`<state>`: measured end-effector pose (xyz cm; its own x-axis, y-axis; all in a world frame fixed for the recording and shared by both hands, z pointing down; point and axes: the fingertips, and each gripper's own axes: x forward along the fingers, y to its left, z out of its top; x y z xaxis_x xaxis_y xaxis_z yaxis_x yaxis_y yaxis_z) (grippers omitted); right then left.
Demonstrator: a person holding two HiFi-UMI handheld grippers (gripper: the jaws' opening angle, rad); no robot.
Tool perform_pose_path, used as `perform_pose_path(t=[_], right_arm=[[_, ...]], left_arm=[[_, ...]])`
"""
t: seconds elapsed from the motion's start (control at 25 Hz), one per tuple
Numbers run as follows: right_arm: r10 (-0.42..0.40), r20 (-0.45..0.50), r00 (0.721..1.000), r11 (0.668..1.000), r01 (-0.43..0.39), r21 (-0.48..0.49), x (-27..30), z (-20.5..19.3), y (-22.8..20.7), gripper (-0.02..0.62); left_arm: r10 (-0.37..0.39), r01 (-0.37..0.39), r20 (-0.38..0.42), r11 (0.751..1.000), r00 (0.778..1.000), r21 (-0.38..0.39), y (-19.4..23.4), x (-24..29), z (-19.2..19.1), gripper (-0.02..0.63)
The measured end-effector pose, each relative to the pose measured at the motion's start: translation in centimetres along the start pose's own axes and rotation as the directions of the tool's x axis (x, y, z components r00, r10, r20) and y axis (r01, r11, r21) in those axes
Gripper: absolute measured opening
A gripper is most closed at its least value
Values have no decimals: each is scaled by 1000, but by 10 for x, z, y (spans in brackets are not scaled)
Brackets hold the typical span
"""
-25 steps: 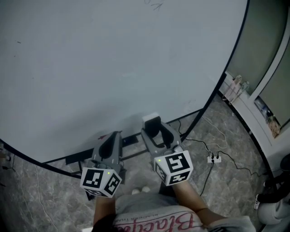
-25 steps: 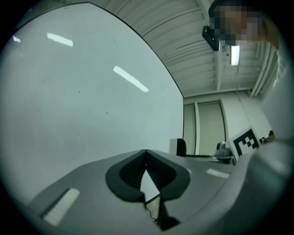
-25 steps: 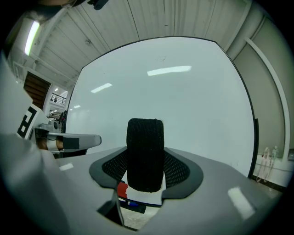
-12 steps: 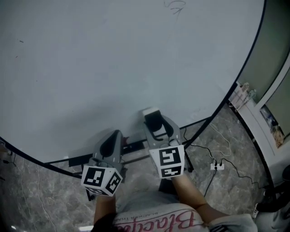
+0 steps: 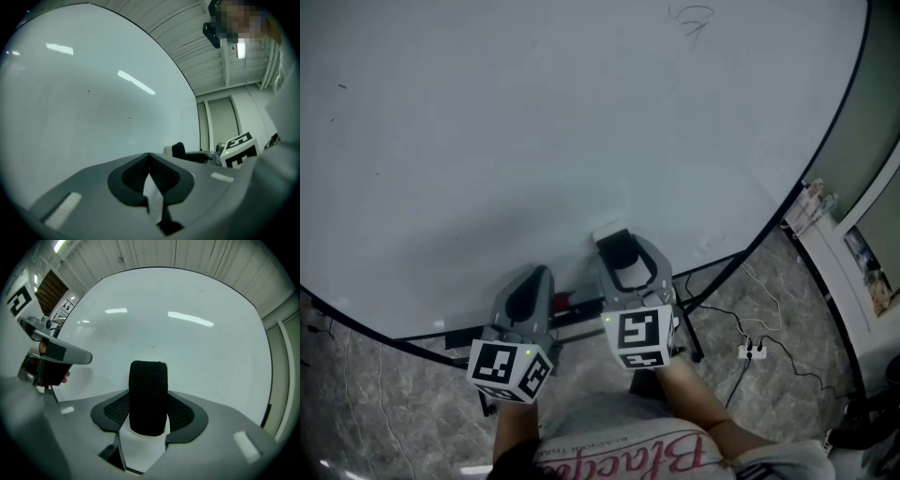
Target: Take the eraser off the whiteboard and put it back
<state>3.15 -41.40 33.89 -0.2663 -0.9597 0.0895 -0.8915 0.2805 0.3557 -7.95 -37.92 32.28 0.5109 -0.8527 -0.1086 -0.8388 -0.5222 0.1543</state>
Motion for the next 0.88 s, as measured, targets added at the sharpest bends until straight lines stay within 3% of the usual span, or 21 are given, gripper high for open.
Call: perform_pose_path(t=[0.36, 0.56, 0.88], right_arm=[[27, 14, 1000, 999, -27, -28, 0, -1, 3, 241], [31, 53, 998, 999, -30, -16, -5, 3, 0, 384], [22, 44, 999, 999, -23, 24, -31, 2, 3, 396]], left_arm=[[-16, 16, -10, 1000, 1000, -10, -5, 9, -6, -2], [-13, 12, -16, 1000, 1000, -19, -7, 5, -9, -2], [-24, 23, -18, 999, 1000, -37, -16, -10, -11, -2]])
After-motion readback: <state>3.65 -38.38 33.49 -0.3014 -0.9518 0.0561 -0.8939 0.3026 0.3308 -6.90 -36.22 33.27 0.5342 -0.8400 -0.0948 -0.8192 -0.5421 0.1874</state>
